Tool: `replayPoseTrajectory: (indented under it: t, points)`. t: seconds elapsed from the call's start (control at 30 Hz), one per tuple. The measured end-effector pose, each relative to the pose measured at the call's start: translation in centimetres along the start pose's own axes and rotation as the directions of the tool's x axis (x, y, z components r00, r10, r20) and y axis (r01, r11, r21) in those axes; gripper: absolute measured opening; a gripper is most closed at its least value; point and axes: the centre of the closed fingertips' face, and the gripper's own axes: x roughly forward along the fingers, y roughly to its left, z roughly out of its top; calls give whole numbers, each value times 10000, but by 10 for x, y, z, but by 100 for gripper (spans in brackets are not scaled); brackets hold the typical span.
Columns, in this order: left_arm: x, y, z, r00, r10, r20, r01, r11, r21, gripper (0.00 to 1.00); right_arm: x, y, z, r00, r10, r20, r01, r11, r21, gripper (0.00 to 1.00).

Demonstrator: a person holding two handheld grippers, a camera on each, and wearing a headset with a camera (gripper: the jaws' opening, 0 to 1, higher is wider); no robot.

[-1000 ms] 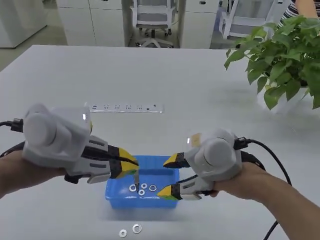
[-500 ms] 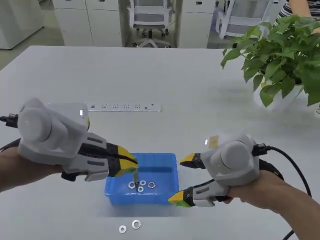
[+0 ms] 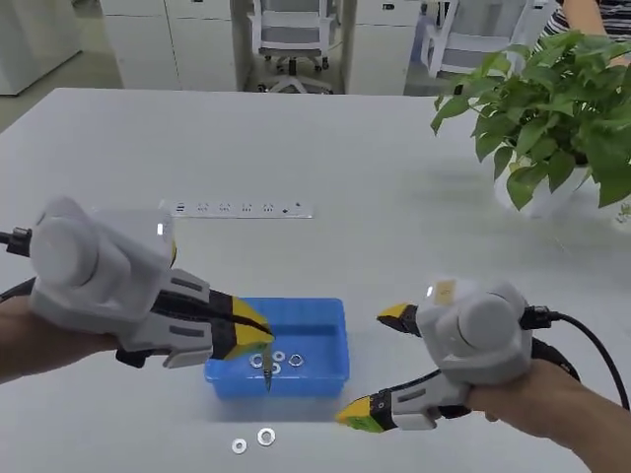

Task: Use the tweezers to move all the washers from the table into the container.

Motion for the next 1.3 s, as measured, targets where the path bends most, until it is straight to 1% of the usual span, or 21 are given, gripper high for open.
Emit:
replayPoseTrajectory:
  t: [0.2, 0.5, 0.63, 0.87, 1.13, 1.3]
  points:
    - [4, -8, -6, 9998, -181, -57, 181, 9998, -42, 5, -1, 4, -2, 10000, 5, 51, -6, 9999, 111, 91]
    - [8, -15, -15, 9994, -330, -132, 329, 9994, -112, 5, -1, 7, -2, 9999, -10, 144, 7, 9997, 237, 100]
    - [11, -18, -22, 9989, -408, -219, 405, 9991, -150, 5, 0, 10, -2, 9997, 92, 205, -98, 9995, 287, 100]
    - [15, -21, -31, 9985, -491, -250, 485, 9985, -248, 5, 2, 15, -6, 9997, 243, 62, -244, 9994, 236, 100]
    - [19, -24, -39, 9975, -603, -365, 595, 9979, -237, 5, 4, 19, -9, 9993, 351, -124, -349, 9993, 130, 100]
    - [21, -25, -41, 9973, -631, -387, 621, 9977, -255, 5, 5, 21, -11, 9991, 397, -176, -395, 9991, 124, 100]
